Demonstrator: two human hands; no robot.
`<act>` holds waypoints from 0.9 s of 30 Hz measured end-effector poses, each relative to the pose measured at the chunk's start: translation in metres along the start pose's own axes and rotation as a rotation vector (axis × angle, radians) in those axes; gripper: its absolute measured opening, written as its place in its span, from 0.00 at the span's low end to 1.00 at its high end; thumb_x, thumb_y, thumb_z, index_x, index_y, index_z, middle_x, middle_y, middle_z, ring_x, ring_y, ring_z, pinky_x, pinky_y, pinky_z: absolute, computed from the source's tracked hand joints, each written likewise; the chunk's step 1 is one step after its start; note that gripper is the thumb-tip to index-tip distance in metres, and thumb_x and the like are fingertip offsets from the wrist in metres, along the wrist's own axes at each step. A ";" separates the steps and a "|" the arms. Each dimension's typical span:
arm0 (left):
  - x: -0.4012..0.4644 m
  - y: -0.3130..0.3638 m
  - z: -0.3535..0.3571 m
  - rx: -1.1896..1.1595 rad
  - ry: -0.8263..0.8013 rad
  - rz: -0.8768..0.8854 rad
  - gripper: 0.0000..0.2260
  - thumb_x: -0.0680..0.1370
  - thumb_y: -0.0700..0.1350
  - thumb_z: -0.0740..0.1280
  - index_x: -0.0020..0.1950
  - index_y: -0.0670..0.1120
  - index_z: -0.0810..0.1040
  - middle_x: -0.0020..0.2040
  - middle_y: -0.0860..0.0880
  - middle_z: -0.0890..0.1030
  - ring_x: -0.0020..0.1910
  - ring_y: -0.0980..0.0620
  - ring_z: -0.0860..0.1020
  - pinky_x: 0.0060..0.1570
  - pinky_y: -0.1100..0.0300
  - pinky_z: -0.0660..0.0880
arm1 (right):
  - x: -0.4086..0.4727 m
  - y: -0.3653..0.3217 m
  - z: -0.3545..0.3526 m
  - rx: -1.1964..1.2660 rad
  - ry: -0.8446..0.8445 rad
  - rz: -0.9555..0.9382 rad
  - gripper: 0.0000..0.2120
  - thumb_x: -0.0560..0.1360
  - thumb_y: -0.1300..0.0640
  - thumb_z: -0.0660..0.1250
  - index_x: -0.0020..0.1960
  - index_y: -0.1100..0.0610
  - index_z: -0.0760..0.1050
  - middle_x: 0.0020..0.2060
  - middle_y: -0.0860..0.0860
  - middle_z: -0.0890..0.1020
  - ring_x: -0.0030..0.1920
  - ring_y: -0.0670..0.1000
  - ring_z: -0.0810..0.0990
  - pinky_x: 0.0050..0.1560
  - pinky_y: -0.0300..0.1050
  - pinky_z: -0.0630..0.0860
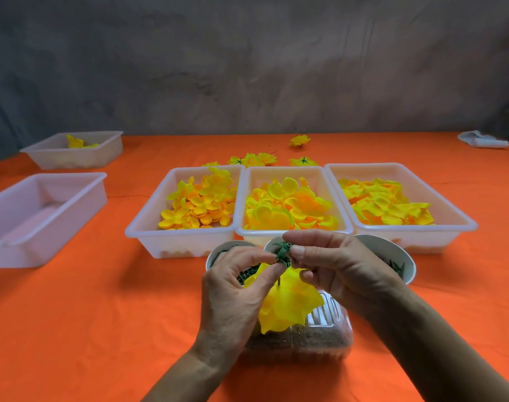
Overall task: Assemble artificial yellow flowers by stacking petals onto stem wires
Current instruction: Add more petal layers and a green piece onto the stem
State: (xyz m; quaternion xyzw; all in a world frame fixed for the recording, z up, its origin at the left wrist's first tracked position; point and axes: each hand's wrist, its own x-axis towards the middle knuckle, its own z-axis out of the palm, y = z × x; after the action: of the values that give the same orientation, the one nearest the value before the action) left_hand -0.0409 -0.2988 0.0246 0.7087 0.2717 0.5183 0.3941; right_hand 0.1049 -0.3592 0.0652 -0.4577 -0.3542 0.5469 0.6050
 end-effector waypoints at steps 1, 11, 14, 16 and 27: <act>0.001 0.001 0.001 -0.032 0.006 0.003 0.06 0.67 0.48 0.73 0.40 0.47 0.83 0.42 0.52 0.84 0.46 0.53 0.81 0.49 0.59 0.76 | 0.000 0.000 0.000 -0.004 0.003 -0.001 0.10 0.59 0.62 0.72 0.41 0.56 0.85 0.35 0.53 0.84 0.31 0.45 0.80 0.28 0.34 0.71; 0.000 0.003 0.007 -0.264 0.019 -0.153 0.04 0.64 0.46 0.74 0.37 0.49 0.83 0.40 0.47 0.84 0.42 0.53 0.80 0.45 0.61 0.76 | -0.004 0.001 0.003 -0.176 0.030 -0.064 0.15 0.57 0.58 0.75 0.44 0.57 0.85 0.38 0.55 0.84 0.31 0.45 0.77 0.29 0.34 0.70; -0.001 0.002 0.006 -0.346 -0.003 -0.232 0.05 0.63 0.46 0.74 0.37 0.48 0.84 0.40 0.49 0.84 0.43 0.52 0.80 0.47 0.57 0.75 | -0.009 -0.002 0.006 -0.275 0.039 -0.106 0.13 0.61 0.59 0.73 0.45 0.58 0.84 0.34 0.51 0.84 0.28 0.42 0.75 0.27 0.31 0.68; -0.002 0.001 0.005 -0.362 -0.010 -0.274 0.06 0.62 0.47 0.74 0.37 0.48 0.84 0.39 0.51 0.84 0.42 0.56 0.79 0.46 0.61 0.75 | -0.012 -0.004 0.009 -0.337 0.044 -0.138 0.11 0.63 0.61 0.72 0.46 0.58 0.83 0.34 0.49 0.84 0.29 0.40 0.76 0.27 0.30 0.69; -0.001 0.004 0.004 -0.328 -0.024 -0.338 0.10 0.59 0.55 0.74 0.37 0.53 0.85 0.35 0.56 0.83 0.38 0.61 0.79 0.41 0.69 0.74 | -0.009 -0.003 0.011 -0.424 0.055 -0.205 0.08 0.67 0.65 0.73 0.46 0.59 0.83 0.38 0.56 0.85 0.36 0.44 0.80 0.33 0.31 0.72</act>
State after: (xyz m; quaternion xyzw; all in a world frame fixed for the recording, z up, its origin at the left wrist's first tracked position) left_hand -0.0377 -0.3032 0.0271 0.5857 0.2943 0.4737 0.5882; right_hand 0.0942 -0.3666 0.0724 -0.5508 -0.4890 0.3834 0.5572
